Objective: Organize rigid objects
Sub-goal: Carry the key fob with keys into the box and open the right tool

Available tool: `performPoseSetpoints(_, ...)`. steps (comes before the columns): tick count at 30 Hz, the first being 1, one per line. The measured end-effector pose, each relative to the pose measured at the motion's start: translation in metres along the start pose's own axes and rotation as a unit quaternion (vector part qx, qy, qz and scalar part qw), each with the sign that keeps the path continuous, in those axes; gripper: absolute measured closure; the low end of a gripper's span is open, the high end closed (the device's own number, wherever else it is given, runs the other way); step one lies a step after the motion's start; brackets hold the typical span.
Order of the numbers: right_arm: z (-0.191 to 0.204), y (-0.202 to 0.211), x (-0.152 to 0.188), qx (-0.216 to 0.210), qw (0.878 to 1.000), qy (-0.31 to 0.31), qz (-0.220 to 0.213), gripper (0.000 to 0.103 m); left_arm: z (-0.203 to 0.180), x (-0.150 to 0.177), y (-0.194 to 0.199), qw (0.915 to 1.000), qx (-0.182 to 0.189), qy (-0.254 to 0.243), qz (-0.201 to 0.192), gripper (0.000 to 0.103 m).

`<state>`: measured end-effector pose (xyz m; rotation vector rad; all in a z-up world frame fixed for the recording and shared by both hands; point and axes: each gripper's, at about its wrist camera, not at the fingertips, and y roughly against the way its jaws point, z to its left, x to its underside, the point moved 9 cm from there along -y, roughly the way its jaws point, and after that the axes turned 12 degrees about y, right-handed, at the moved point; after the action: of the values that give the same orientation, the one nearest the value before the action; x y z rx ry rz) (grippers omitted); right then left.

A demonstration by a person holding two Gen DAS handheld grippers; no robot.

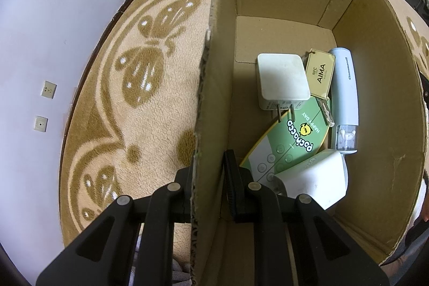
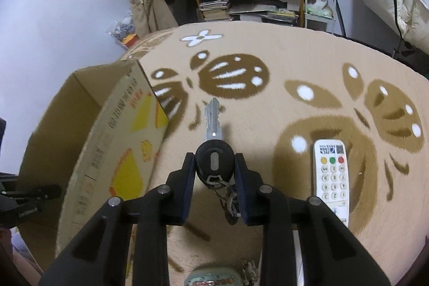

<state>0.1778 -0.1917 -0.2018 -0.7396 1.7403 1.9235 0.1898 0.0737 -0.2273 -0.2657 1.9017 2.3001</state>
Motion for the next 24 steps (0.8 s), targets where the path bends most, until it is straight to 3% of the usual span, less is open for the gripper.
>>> performPoseSetpoints(14, 0.019, 0.031, -0.06, -0.006, 0.998, 0.013, -0.06, 0.073, 0.001, -0.001, 0.001, 1.0, 0.004, 0.001, 0.001, 0.086)
performPoseSetpoints(24, 0.055, 0.069, -0.102, -0.048, 0.991, 0.039, -0.116, 0.073, 0.002, -0.002, -0.001, 1.0, 0.005, 0.002, 0.001, 0.086)
